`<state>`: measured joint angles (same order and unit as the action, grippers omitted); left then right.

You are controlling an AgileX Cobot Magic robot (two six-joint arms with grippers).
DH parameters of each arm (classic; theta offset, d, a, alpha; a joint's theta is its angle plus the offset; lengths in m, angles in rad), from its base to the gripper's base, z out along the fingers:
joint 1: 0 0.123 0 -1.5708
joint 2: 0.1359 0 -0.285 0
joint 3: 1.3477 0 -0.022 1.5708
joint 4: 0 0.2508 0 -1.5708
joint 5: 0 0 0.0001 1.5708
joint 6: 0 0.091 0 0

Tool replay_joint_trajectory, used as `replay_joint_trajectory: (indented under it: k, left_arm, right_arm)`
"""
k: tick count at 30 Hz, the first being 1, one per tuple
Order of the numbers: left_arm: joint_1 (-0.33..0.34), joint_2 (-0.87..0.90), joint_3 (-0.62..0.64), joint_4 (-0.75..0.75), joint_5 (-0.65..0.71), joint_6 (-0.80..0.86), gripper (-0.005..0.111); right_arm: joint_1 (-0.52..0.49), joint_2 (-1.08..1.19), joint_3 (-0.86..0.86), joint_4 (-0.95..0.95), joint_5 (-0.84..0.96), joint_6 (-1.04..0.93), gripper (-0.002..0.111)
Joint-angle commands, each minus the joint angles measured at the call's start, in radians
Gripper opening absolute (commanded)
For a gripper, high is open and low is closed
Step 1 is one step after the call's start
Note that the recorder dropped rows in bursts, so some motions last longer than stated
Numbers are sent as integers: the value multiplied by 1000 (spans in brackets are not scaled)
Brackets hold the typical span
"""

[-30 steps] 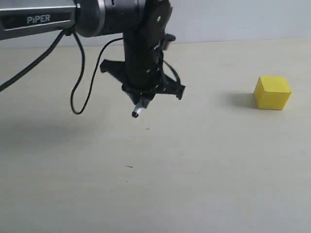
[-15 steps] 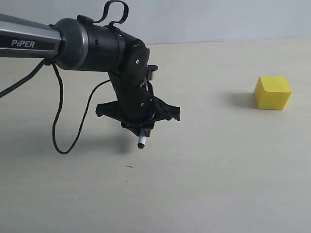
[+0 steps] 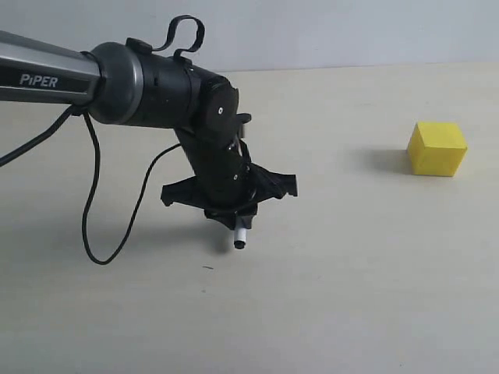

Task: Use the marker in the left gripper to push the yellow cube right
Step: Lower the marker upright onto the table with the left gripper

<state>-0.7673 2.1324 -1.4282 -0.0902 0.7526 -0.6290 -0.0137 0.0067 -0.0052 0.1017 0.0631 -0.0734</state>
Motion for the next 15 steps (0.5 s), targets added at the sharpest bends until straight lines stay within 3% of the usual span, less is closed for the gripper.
replay_joint_trajectory:
  k: [1, 15]
  left_arm:
    - [-2, -15, 5, -13, -34, -8, 0]
    - [14, -4, 5, -13, -66, -10, 0]
  right_arm:
    - [-3, -7, 5, -1, -5, -3, 0]
    - [-3, -7, 5, -1, -5, -3, 0]
